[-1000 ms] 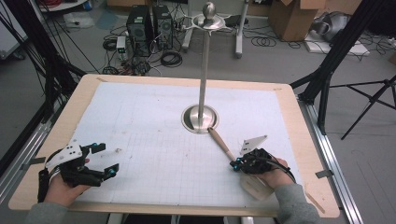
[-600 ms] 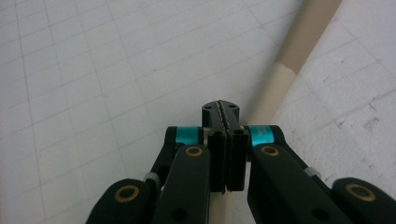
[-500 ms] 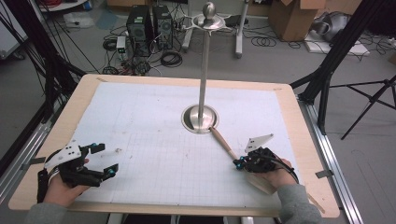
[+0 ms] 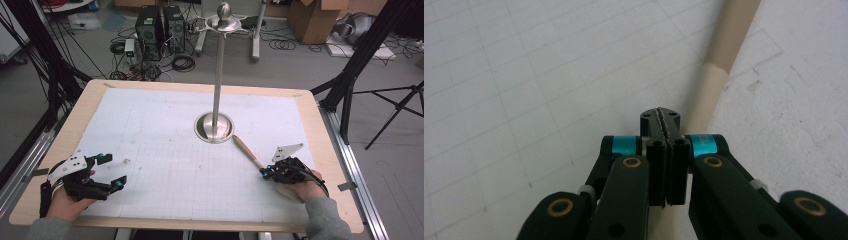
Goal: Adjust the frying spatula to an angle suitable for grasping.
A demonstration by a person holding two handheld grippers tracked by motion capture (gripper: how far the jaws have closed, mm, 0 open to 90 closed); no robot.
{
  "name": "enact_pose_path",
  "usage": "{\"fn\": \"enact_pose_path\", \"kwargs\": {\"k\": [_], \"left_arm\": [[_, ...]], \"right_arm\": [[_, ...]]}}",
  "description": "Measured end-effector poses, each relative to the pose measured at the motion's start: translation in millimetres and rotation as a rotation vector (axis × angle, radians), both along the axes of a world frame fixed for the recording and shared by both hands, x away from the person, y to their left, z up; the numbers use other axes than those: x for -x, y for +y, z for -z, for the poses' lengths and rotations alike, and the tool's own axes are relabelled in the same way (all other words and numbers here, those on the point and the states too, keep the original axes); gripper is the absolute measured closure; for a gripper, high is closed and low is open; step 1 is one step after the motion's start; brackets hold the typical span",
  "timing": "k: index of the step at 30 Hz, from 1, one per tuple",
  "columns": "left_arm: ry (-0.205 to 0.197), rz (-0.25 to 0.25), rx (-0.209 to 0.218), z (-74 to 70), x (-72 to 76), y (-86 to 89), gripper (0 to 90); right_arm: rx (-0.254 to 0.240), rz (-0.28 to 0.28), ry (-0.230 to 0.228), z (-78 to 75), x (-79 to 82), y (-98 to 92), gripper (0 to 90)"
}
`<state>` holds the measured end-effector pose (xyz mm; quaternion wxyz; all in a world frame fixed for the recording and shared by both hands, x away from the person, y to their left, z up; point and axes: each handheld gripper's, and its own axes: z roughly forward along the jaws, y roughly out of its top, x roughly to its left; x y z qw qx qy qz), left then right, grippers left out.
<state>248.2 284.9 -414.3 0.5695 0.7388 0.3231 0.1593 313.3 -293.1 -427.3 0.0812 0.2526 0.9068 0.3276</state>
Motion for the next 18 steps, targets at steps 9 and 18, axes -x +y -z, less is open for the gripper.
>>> {"fn": "enact_pose_path", "kwargs": {"k": [9,18], "left_arm": [[0.007,-0.001,-0.014,1.6,1.2,-1.0,2.0],[0.011,-0.022,-0.016,3.5,7.2,6.4,2.0]], "right_arm": [[-0.073,0.139,-0.057,-10.0,-14.7,1.4,89.7],[-0.001,0.192,-0.015,1.5,-37.7,15.7,89.5]]}}
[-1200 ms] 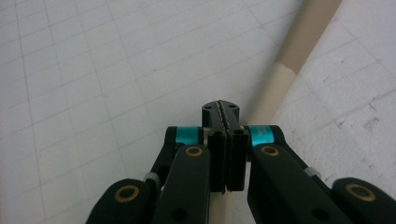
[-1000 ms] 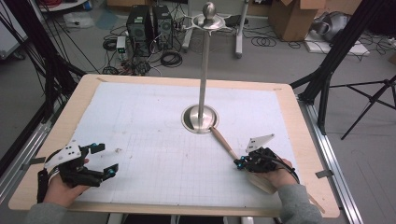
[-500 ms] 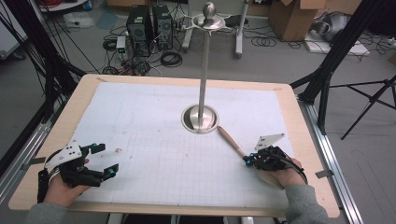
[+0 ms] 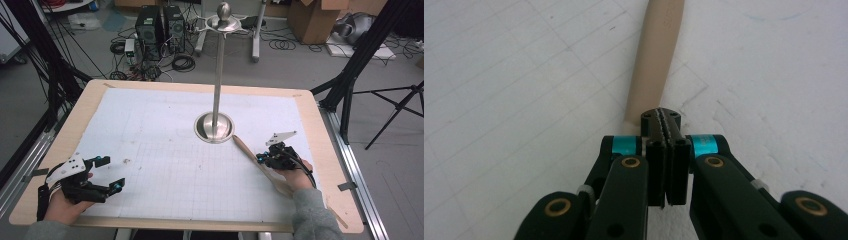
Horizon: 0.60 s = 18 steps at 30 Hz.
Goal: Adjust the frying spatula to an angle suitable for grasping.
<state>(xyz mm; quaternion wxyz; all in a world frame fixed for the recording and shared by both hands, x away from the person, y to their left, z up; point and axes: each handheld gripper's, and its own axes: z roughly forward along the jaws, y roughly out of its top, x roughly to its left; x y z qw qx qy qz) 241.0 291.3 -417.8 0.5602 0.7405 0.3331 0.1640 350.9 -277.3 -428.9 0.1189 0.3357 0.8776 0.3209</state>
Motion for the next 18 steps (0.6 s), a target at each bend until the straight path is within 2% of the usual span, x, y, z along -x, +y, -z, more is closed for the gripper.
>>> {"fn": "enact_pose_path", "kwargs": {"k": [3,4,5,8,13,18], "left_arm": [[-0.002,-0.014,0.002,-0.3,3.5,4.2,2.0],[-0.002,-0.014,0.002,-0.3,3.5,4.2,2.0],[-0.004,-0.016,-0.003,-0.9,5.1,5.3,2.0],[-0.006,-0.019,-0.001,-1.2,5.9,5.5,2.0],[0.001,-0.018,-0.006,0.1,5.3,4.7,2.0],[0.0,-0.015,-0.006,0.0,5.1,3.6,2.0]], "right_arm": [[-0.042,-0.02,0.021,1.2,-2.5,-0.2,89.5],[-0.042,-0.02,0.021,1.2,-2.5,-0.2,89.5],[-0.023,-0.048,0.002,0.9,-1.5,1.7,89.5],[-0.023,-0.068,-0.004,1.1,-1.4,2.3,89.6],[0.015,-0.145,-0.045,0.3,1.3,7.8,89.6],[0.025,-0.156,-0.058,0.3,2.1,8.6,89.6]]}}
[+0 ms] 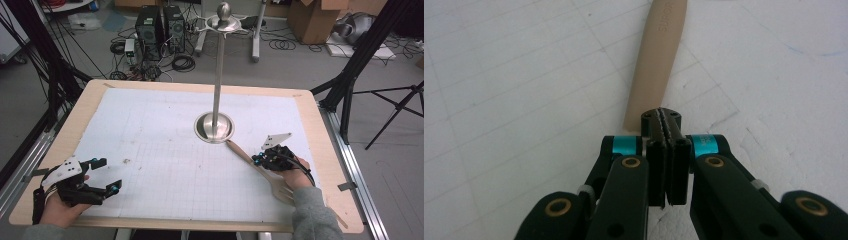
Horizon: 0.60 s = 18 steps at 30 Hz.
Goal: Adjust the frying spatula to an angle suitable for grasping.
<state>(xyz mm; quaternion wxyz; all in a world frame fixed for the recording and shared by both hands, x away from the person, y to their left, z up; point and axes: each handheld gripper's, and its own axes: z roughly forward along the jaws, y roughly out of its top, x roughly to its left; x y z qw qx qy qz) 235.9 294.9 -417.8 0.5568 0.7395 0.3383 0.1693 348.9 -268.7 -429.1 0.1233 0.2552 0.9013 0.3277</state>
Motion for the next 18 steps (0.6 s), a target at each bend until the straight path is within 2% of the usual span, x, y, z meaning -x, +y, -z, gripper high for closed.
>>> {"fn": "enact_pose_path", "kwargs": {"k": [2,4,9,10,11,13,14,15,16,17,18], "left_arm": [[-0.001,0.0,0.001,-0.3,0.1,0.3,2.0],[-0.003,-0.001,0.001,-0.6,0.2,1.1,2.0],[-0.007,-0.002,0.008,-1.3,-1.3,1.0,2.0],[-0.007,-0.002,0.008,-1.3,-1.3,1.0,2.0],[-0.009,0.006,0.004,-2.1,-2.1,-0.1,2.0],[-0.012,0.005,0.008,-2.5,-2.5,-1.0,2.0],[-0.015,0.007,0.01,-3.2,-3.6,-2.5,2.0],[-0.017,0.009,0.009,-3.5,-4.3,-2.9,2.0],[-0.017,0.009,0.009,-3.5,-4.3,-2.9,2.0],[-0.016,0.014,0.012,-3.6,-5.7,-4.0,2.0],[-0.016,0.014,0.012,-3.6,-5.7,-4.0,2.0]], "right_arm": [[0.033,0.01,-0.035,-0.5,1.1,2.4,89.6],[0.028,0.021,-0.043,-1.8,1.2,2.1,89.6],[-0.033,0.065,-0.084,-14.5,8.3,-7.3,88.5],[-0.033,0.065,-0.084,-14.5,8.3,-7.3,88.5],[-0.067,0.092,-0.09,-20.4,12.6,-11.1,82.6],[-0.083,0.103,-0.088,-22.5,14.1,-12.7,80.8],[-0.115,0.127,-0.094,-27.8,19.2,-15.8,74.5],[-0.126,0.133,-0.095,-29.1,20.6,-16.7,70.1],[-0.126,0.133,-0.095,-29.1,20.6,-16.7,70.1],[-0.152,0.14,-0.081,-31.9,24.3,-17.6,61.4],[-0.154,0.142,-0.08,-32.3,25.4,-17.4,58.1]]}}
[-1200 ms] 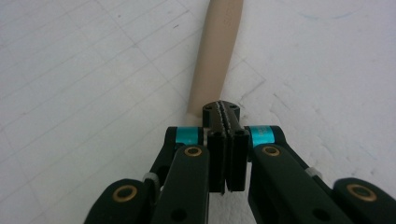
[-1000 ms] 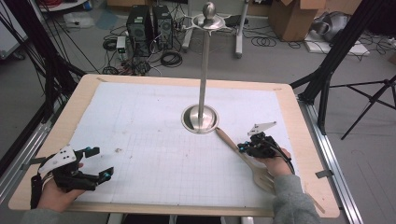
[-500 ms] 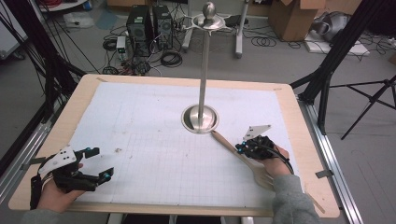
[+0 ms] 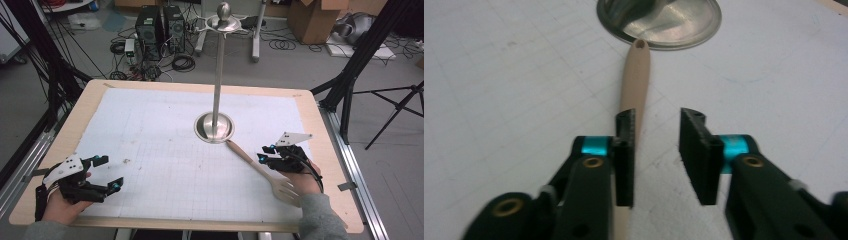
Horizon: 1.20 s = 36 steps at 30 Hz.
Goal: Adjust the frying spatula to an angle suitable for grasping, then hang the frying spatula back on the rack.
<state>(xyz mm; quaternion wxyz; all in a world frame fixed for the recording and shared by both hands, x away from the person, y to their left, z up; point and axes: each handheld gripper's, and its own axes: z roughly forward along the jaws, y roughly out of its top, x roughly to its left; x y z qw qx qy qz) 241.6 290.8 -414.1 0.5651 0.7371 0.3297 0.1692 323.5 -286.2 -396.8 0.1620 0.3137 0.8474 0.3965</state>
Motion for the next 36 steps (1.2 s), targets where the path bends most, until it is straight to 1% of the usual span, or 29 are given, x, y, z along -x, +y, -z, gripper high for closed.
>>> {"fn": "enact_pose_path", "kwargs": {"k": [1,2,3,5,6,7,9,10,11,13,15,17,21,22,24,25,26,31,34,36], "left_arm": [[0.0,0.001,0.002,0.2,-0.9,-0.5,2.0],[0.001,0.003,0.0,0.6,-2.1,-0.6,2.0],[0.008,0.005,0.003,1.7,-4.3,-1.3,2.0],[0.009,0.008,0.006,2.5,-6.6,-2.0,2.0],[0.009,0.008,0.006,2.5,-6.6,-2.0,2.0],[0.009,0.012,0.007,2.7,-8.4,-2.3,2.0],[0.008,0.016,0.012,2.4,-9.6,-2.1,2.0],[0.008,0.016,0.012,2.4,-9.6,-2.1,2.0],[0.006,0.014,0.022,2.2,-10.4,-2.2,2.0],[0.007,0.012,0.026,1.9,-10.6,-1.9,2.0],[0.004,0.01,0.027,1.6,-10.9,-1.5,2.0],[0.003,0.009,0.031,1.5,-11.6,-1.7,2.0],[0.008,0.01,0.029,2.6,-14.1,-2.3,2.0],[0.008,0.01,0.029,2.6,-14.1,-2.3,2.0],[0.012,0.011,0.028,3.5,-14.9,-3.0,2.0],[0.011,0.015,0.024,3.7,-15.5,-3.2,2.0],[0.011,0.015,0.024,3.5,-15.5,-3.2,2.0],[0.012,0.012,0.027,3.3,-15.9,-3.6,2.0],[0.008,0.023,0.024,1.7,-16.1,-8.4,2.0],[0.009,0.031,0.025,1.9,-17.4,-10.8,2.0]], "right_arm": [[-0.004,0.001,0.01,-0.4,1.7,0.7,54.5],[-0.004,0.001,0.01,-0.4,1.7,0.7,54.5],[-0.019,0.0,0.025,-0.3,5.0,2.3,47.2],[-0.031,0.006,0.034,-0.2,6.2,2.5,39.3],[-0.031,0.006,0.034,-0.2,6.2,2.5,39.3],[-0.044,0.02,0.035,-1.9,8.9,2.4,33.3],[-0.06,0.029,0.027,-3.4,10.9,1.8,24.8],[-0.06,0.029,0.027,-3.4,10.9,1.8,24.8],[-0.097,0.046,0.044,-3.6,12.2,0.3,12.7],[-0.094,0.062,0.028,-3.0,14.0,-0.1,11.5],[-0.086,0.078,0.028,-1.8,15.1,-0.8,11.4],[-0.077,0.082,0.026,-1.2,16.9,-1.6,11.4],[-0.071,0.079,0.031,0.8,18.8,-4.4,11.4],[-0.072,0.082,0.038,1.2,19.5,-5.2,11.4],[-0.072,0.083,0.038,1.6,19.6,-6.1,11.4],[-0.081,0.088,0.039,2.0,20.2,-7.9,11.4],[-0.077,0.088,0.034,2.1,20.0,-8.8,11.4],[-0.079,0.091,0.042,3.3,20.5,-10.2,11.4],[-0.074,0.09,0.047,3.3,24.4,-11.5,11.4],[-0.083,0.088,0.041,1.6,25.9,-12.9,11.4]]}}
